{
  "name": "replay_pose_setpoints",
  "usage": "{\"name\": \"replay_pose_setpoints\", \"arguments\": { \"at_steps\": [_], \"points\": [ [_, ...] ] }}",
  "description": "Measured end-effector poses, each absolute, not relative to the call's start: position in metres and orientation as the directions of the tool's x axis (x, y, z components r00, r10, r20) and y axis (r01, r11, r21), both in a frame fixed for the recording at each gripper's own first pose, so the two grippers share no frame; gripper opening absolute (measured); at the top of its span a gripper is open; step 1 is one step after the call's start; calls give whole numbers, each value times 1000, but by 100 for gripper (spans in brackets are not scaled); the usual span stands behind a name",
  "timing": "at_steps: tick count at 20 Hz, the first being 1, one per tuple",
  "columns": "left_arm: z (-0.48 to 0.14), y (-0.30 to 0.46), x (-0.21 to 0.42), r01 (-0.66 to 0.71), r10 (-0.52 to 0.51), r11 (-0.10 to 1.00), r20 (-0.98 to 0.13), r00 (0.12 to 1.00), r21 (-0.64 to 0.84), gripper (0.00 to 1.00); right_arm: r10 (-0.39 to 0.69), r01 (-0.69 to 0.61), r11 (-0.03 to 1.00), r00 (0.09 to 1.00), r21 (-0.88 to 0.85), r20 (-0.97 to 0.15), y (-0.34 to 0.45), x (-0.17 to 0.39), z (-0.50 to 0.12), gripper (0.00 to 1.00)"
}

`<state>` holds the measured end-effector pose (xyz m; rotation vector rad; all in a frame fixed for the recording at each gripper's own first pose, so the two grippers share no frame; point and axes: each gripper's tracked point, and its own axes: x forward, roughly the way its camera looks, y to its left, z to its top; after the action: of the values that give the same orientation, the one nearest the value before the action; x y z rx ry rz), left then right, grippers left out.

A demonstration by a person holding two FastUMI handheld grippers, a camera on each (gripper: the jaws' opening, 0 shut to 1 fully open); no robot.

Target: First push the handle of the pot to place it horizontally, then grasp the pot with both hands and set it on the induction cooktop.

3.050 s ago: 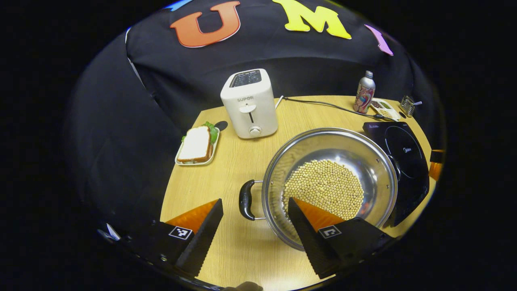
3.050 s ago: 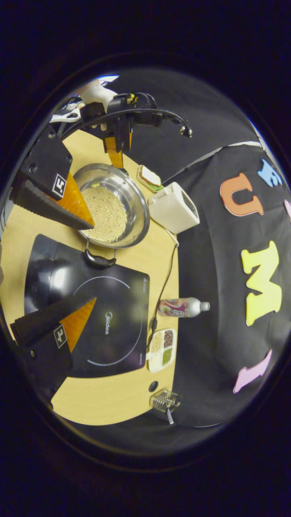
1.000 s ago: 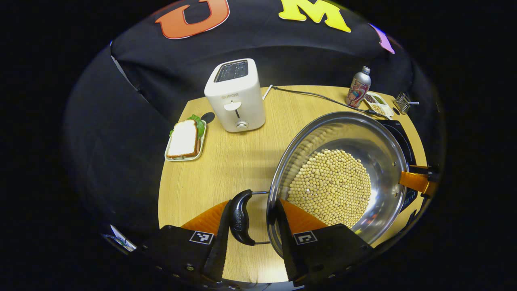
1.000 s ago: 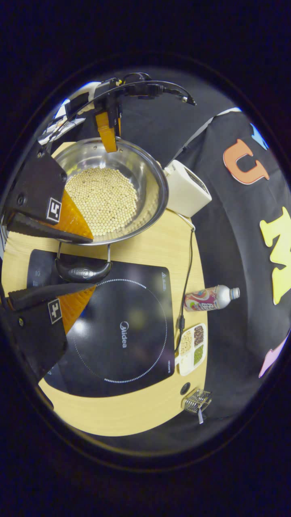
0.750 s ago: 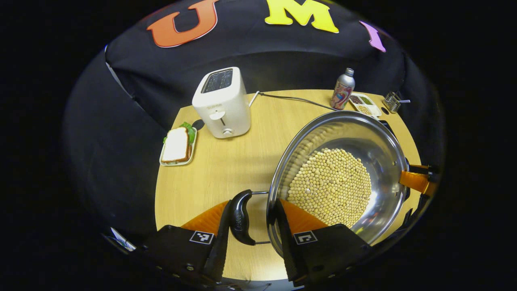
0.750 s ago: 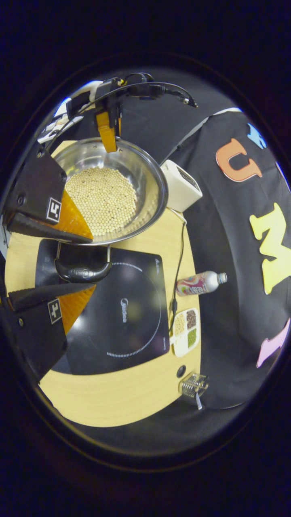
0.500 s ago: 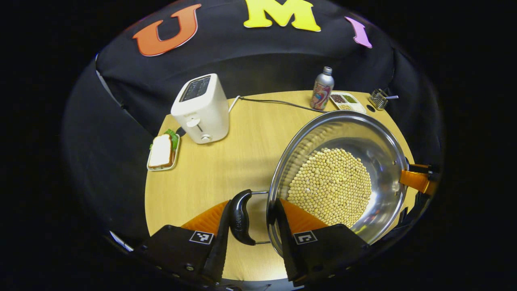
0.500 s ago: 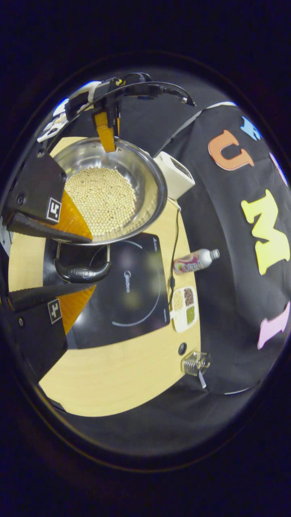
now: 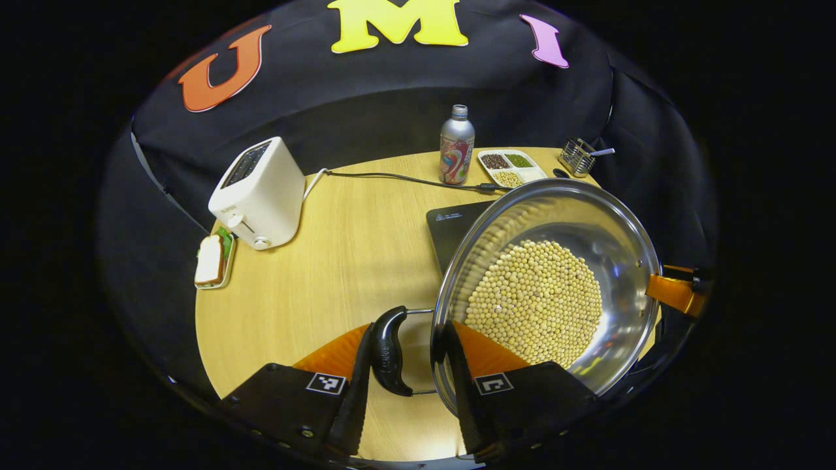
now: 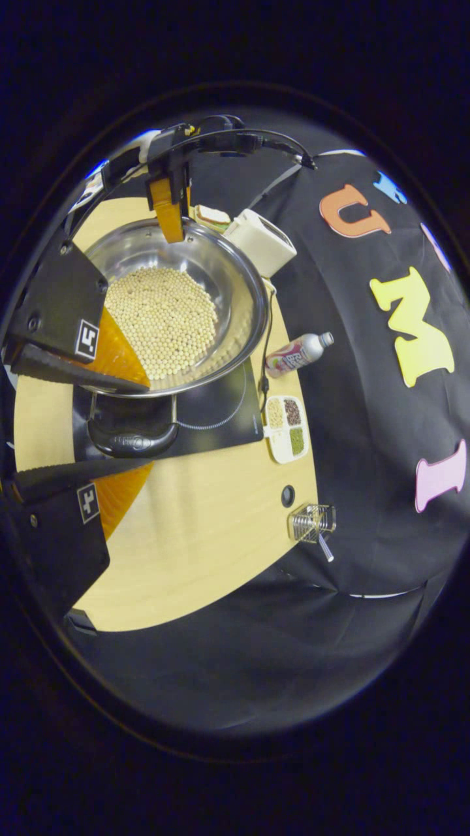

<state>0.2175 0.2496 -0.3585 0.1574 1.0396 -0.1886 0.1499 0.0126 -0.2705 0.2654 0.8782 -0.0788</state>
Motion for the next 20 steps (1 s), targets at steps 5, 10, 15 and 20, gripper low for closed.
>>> {"name": "replay_pose_setpoints", "arguments": {
  "at_steps": [5,10,15,20],
  "points": [
    [-360,249,217,207,-64,977,-876,478,42,57,45,157,971,630,183,-775,-14,179,-280,53],
    [-361,248,212,181,-43,982,-885,463,47,57,65,132,974,611,183,-789,-24,214,-292,53],
    [-359,246,208,160,-34,986,-895,445,42,62,73,105,980,595,168,-800,-28,239,-300,52],
    [-361,241,216,171,-25,984,-895,446,58,57,75,97,982,590,163,-804,-31,253,-312,52]
  ]
}}
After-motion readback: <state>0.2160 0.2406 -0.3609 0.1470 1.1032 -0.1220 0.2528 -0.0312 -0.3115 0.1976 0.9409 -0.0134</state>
